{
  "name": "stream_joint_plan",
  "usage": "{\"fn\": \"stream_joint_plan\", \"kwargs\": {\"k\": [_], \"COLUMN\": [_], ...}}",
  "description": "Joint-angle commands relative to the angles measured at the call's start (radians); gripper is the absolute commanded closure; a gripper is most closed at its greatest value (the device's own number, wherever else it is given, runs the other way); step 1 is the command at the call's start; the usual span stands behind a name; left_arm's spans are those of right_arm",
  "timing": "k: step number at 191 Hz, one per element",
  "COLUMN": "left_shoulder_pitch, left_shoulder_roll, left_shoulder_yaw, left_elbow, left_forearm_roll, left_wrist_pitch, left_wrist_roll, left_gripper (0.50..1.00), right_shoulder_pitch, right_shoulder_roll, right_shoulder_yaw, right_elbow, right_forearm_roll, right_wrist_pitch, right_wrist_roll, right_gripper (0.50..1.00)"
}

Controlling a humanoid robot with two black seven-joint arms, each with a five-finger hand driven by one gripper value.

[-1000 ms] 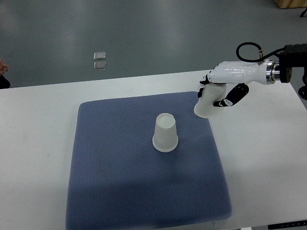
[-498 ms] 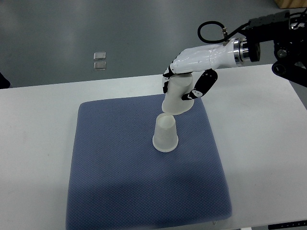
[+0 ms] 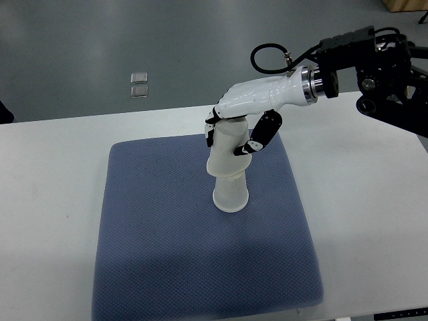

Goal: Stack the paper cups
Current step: 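Lower the held cup down onto the upside-down cup, then open the right hand's fingers to release the stacked cup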

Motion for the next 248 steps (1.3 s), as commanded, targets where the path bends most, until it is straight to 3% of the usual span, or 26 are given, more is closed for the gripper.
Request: {"fn": "stream_joint_plan", "kwargs": {"k": [1, 228, 239, 248], "left_shoulder_pitch": [-0.001, 0.000, -0.001, 0.000], "left_shoulder_roll": [0.000, 0.000, 0.000, 0.000], "left_shoulder_yaw": [0.000, 0.000, 0.000, 0.000], "left_elbow": [0.000, 0.000, 0.000, 0.000], "left_forearm_roll": [0.000, 0.000, 0.000, 0.000], "left_wrist_pitch": [0.000, 0.000, 0.001, 0.000], "left_wrist_roll": [0.000, 0.000, 0.000, 0.000], "left_gripper": [0.500, 0.500, 0.500, 0.500], "right_shoulder_pitch": [-0.015, -0.103, -0.107, -0.115], "right_shoulder_roll": [0.001, 0.072, 0.077, 0.080], "right_shoulder_yaw": [0.000, 0.009, 0.009, 0.009], "right_elbow": [0.000, -0.057, -0.057, -0.057], "right_forearm_roll": [-0.002, -0.012, -0.012, -0.011], "right_wrist_pitch": [-0.002, -0.017, -0.022, -0.035], "right_wrist_roll": [0.000, 0.002, 0.000, 0.000], "right_gripper": [0.871, 0.863, 0.842, 0.771]}}
